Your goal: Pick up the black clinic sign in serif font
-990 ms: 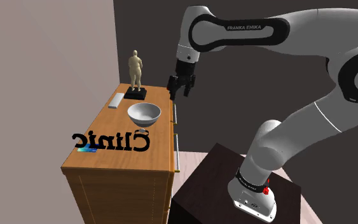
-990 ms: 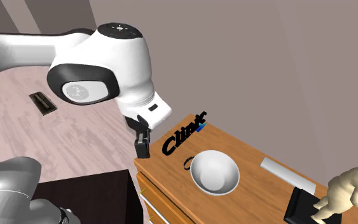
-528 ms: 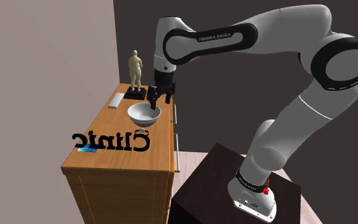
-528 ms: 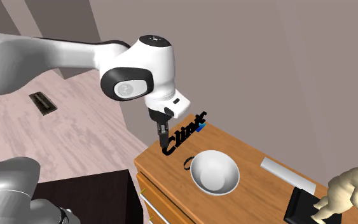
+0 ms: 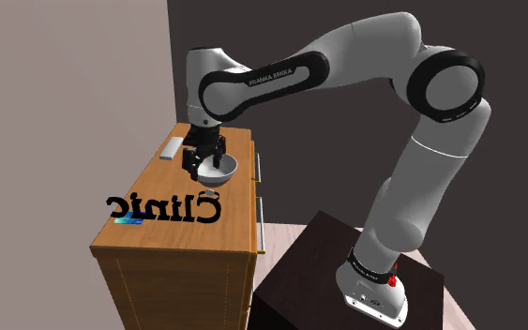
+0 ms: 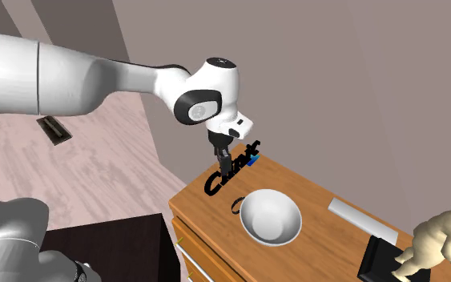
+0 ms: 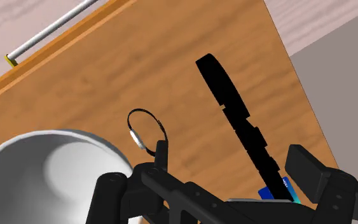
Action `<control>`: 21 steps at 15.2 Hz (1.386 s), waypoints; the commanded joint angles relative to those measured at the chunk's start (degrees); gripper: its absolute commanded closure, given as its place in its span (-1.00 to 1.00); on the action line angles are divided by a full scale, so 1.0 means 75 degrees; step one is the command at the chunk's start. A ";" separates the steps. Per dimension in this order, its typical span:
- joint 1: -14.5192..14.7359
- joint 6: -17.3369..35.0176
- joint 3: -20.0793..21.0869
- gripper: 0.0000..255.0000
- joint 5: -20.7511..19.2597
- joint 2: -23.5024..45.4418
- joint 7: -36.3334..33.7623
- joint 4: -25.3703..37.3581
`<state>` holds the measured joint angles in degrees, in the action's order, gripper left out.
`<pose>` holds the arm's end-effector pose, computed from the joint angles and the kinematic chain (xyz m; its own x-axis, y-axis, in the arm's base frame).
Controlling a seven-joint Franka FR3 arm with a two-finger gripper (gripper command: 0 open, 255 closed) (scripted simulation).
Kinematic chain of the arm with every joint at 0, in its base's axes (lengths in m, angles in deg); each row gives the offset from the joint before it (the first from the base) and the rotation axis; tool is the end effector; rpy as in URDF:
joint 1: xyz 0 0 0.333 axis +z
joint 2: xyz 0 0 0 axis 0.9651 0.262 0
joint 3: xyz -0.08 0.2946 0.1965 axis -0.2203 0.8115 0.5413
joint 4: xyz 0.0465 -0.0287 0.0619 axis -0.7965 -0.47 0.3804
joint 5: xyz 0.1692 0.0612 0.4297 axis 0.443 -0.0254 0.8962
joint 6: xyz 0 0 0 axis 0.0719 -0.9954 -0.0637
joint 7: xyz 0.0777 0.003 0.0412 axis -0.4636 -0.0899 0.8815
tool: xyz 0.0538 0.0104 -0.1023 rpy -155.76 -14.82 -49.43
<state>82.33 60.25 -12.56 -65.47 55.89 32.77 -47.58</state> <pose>0.5672 0.2307 0.4640 0.9969 0.0773 -0.0141 0.0770 -0.9968 -0.0196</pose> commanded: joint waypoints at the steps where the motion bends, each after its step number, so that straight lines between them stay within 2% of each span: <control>1: 0.0110 0.0146 0.0122 -1.00 -0.0220 0.0548 -0.0139 0.0343; 8: 0.0628 0.0257 0.0337 -1.00 -0.1015 0.2369 -0.0595 0.1800; 15: 0.0660 0.0928 0.0287 -1.00 -0.1141 0.2688 -0.0680 0.1432; 17: 0.0660 0.0928 0.0287 -1.00 -0.1141 0.2687 -0.0680 0.1431; 18: 0.0664 0.0925 0.0288 1.00 -0.1143 0.2693 -0.0686 0.1439; 21: 0.0665 0.0922 0.0289 1.00 -0.1142 0.2691 -0.0687 0.1440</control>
<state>87.30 67.16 -10.42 -74.06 76.03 27.63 -36.75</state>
